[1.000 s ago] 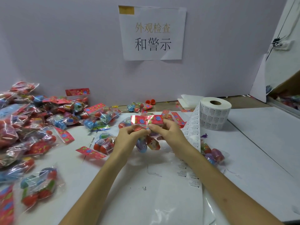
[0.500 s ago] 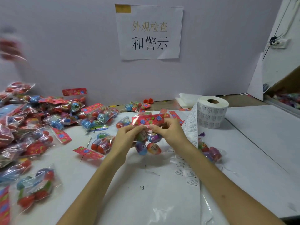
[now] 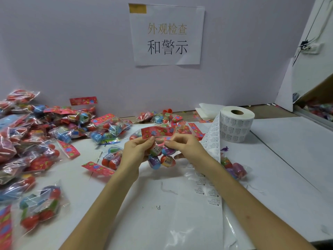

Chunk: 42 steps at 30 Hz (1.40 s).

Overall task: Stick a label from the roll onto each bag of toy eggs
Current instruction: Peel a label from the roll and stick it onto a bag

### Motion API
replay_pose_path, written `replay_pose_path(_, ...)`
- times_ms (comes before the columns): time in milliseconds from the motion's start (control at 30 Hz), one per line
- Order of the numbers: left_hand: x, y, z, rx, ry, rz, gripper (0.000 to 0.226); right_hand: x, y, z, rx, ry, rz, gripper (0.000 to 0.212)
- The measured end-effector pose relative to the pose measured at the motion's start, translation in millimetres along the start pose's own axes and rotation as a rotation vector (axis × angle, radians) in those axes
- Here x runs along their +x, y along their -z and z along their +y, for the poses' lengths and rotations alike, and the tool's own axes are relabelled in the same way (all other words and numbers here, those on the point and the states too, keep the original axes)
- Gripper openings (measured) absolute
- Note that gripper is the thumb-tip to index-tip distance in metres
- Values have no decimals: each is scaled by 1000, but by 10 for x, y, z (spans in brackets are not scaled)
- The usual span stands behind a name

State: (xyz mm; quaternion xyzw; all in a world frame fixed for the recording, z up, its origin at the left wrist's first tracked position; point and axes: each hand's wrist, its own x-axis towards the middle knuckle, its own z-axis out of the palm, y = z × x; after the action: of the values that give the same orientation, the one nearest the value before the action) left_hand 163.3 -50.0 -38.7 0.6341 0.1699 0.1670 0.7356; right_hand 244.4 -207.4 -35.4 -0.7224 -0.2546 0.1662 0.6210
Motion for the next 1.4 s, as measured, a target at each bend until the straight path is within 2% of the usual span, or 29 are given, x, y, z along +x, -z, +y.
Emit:
replay_pose_path(200,-11,-49,-32,89,-105,28,14,0,34,-27,-19,92,93,25)
replay_pose_path(333,-18,-5,-55,253,-354,129,21,28,64,0,-63,134,321,18)
replay_pose_path(433,-23,-28,-46,310,-362,35,19,37,94,-24,-40,138,432,18)
replay_pose_path(500,-49,-70,-56,340,-303,-106,37,22,101,-59,7,133,363,14)
replay_pose_path(567,-67,-94,-83,375,-241,-185,63,-12,89,-80,36,132,154,12)
replay_pose_path(600,-77,-98,-86,362,-202,-179,68,-31,71,-87,57,132,36,14)
replay_pose_path(667,-70,-84,-78,283,-136,-117,56,-43,34,-104,82,167,-90,18)
replay_pose_path(700,-59,-73,-66,240,-107,-85,48,-40,22,-116,69,207,-62,15)
replay_pose_path(767,-37,-43,-49,149,-31,-59,42,-25,54,-139,0,302,139,7)
replay_pose_path(867,2,-17,-44,145,41,-32,50,-25,232,-134,-205,366,609,18)
replay_pose_path(933,27,-17,-62,204,57,18,55,-26,406,-104,-294,321,890,30)
replay_pose_path(1000,29,-21,-82,258,17,63,49,-3,566,-77,-283,192,1000,49)
replay_pose_path(1067,-1,-22,-102,352,-108,116,51,24,662,-61,-145,47,932,66)
replay_pose_path(1167,-21,-17,-130,552,-309,218,79,43,671,-56,154,-147,705,69)
replay_pose_path(1233,-7,-11,-136,600,-356,240,96,67,649,-26,212,-245,578,49)
replay_pose_path(1300,19,-7,-130,607,-361,246,105,55,600,-24,155,-294,442,15)
replay_pose_path(1333,29,-5,-132,600,-359,256,108,40,567,-35,136,-305,371,6)
replay_pose_path(1400,36,-12,-144,605,-364,291,111,33,512,-42,130,-293,263,12)
